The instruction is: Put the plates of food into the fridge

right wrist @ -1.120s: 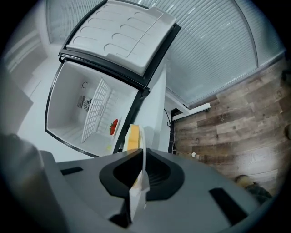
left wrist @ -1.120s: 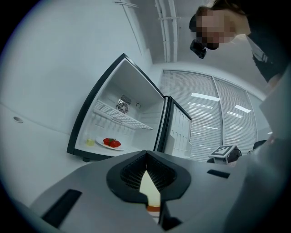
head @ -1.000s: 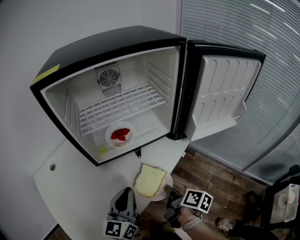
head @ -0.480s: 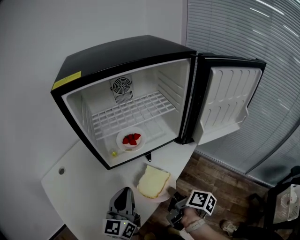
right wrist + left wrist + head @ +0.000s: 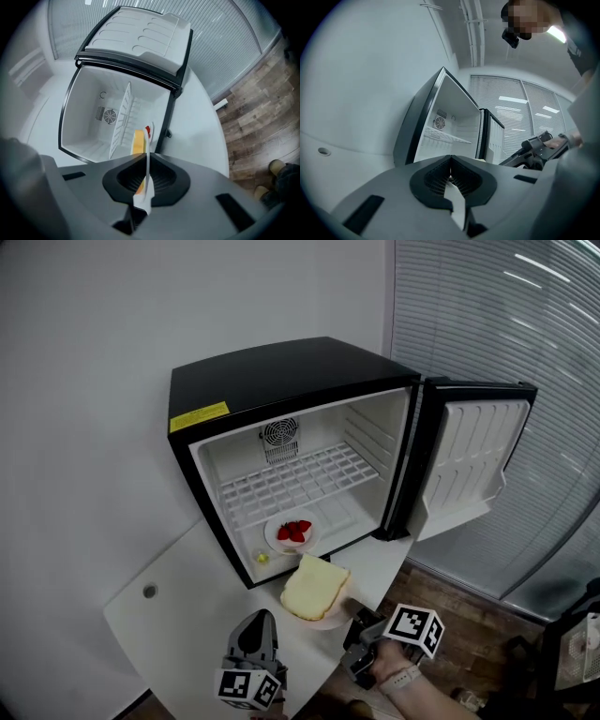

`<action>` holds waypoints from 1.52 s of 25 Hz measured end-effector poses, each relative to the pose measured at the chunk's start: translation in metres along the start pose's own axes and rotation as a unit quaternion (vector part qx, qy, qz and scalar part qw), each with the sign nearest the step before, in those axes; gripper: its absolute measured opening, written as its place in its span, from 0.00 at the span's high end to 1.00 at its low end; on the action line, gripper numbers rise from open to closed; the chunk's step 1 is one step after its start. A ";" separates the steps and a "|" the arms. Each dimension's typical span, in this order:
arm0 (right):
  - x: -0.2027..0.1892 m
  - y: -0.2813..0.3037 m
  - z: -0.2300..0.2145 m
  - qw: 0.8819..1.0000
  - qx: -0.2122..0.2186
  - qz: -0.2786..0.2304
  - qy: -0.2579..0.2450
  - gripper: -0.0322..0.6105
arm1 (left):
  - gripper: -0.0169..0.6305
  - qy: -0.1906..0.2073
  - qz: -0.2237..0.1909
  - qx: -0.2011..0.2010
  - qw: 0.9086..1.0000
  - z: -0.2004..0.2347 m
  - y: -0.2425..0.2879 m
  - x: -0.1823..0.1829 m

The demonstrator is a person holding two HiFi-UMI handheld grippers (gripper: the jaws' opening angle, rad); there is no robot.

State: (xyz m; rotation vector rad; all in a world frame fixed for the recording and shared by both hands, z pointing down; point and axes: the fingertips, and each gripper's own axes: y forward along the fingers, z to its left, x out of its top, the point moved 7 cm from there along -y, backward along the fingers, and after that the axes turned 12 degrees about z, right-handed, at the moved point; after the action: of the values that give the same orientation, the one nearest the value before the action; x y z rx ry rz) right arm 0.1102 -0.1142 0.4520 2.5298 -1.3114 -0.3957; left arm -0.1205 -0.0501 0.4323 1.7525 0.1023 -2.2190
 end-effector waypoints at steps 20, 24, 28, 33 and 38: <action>0.022 0.015 0.085 0.998 0.054 -0.001 -0.007 0.92 | 0.96 0.011 -0.029 0.041 0.999 0.059 0.000 0.044; 0.029 0.025 0.102 0.998 0.069 0.004 -0.009 0.92 | 0.96 0.009 -0.034 0.044 0.998 0.062 0.002 0.052; 0.037 0.040 0.116 0.997 0.077 0.010 -0.011 0.92 | 0.96 0.007 -0.036 0.053 0.998 0.069 0.002 0.055; 0.050 0.065 0.125 0.997 0.076 0.017 -0.001 0.92 | 0.96 0.005 -0.041 0.065 0.997 0.080 0.008 0.061; 0.057 0.092 0.133 0.997 0.076 0.024 0.004 0.92 | 0.96 -0.001 -0.048 0.071 0.996 0.090 0.014 0.064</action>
State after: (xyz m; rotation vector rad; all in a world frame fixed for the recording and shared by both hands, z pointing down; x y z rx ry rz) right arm 0.0254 -0.2267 0.3548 2.6123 -1.4486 -0.2851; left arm -0.2141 -0.0978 0.3954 1.8539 0.0297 -2.3476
